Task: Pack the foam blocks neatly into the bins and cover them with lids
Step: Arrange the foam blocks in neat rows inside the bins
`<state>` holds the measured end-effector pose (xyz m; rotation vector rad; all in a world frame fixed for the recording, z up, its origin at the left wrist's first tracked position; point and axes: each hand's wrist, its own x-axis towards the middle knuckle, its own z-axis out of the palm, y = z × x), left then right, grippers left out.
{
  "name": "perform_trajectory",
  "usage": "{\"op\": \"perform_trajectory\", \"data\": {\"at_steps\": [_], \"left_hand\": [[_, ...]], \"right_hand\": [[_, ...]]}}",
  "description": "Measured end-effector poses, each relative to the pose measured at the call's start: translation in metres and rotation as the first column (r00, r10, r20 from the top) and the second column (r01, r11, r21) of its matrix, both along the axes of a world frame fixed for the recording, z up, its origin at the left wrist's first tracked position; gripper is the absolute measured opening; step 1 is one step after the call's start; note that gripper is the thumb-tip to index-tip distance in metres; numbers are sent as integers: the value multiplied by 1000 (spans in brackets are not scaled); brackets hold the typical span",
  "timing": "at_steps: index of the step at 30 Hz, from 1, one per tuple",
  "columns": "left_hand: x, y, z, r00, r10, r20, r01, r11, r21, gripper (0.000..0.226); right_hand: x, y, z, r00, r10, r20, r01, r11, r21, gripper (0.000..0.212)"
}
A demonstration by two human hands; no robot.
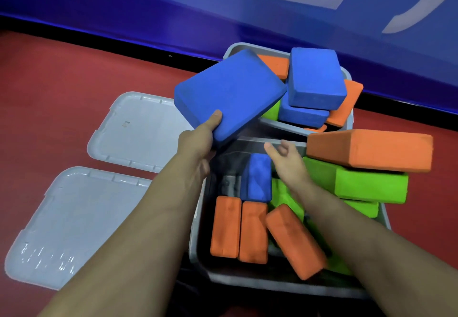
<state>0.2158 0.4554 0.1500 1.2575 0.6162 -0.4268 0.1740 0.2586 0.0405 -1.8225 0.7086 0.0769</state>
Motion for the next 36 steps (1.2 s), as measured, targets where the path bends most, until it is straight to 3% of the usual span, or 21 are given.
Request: {"op": "perform_trajectory", "data": {"at_steps": [2, 6, 9, 12, 16, 21, 24, 29, 32, 34, 36], "left_hand": [[-1, 6, 4, 1000, -11, 15, 10, 999, 33, 45], [1, 25, 9, 1000, -3, 24, 1, 998, 56, 50], [-4, 37, 9, 1000, 1, 13, -1, 998, 59, 49], [-10, 42, 4, 1000, -9, -30, 11, 997, 80, 37], [-13, 41, 0, 996, -31, -80, 34, 999, 34, 20], [-10, 39, -1, 991, -67, -114, 67, 998, -3, 26], [-7, 35, 1, 995, -64, -79, 64, 998, -3, 27], [1, 30, 5, 989, -41, 139, 0, 960, 280, 41], [-3, 16, 7, 952, -106, 287, -30, 901, 432, 64], [-7, 6, 12, 934, -189, 303, -3, 845, 534, 85], [-11, -3, 13, 893, -308, 327, 35, 774, 632, 92]], "right_hand": [[-7, -8, 28, 997, 18, 81, -23, 998, 56, 84], [-24, -18, 78, 990, 42, 138, -69, 977, 199, 119], [-28, -23, 93, 991, -26, 130, -20, 940, 339, 103], [-28, -16, 101, 999, -17, 52, -6, 916, 401, 101], [-22, -9, 110, 998, 69, 1, -60, 862, 503, 48], [-11, -20, 110, 999, 47, -24, -23, 796, 605, 53], [-9, -22, 109, 997, 62, -52, -20, 812, 584, 50], [-12, -9, 106, 995, 73, -70, -46, 940, 338, 45], [-9, -2, 111, 995, 96, 13, -94, 912, 399, 39], [-7, 6, 115, 987, 151, 51, -157, 873, 462, 35], [-7, 15, 119, 982, 182, 55, -185, 852, 490, 38]]}}
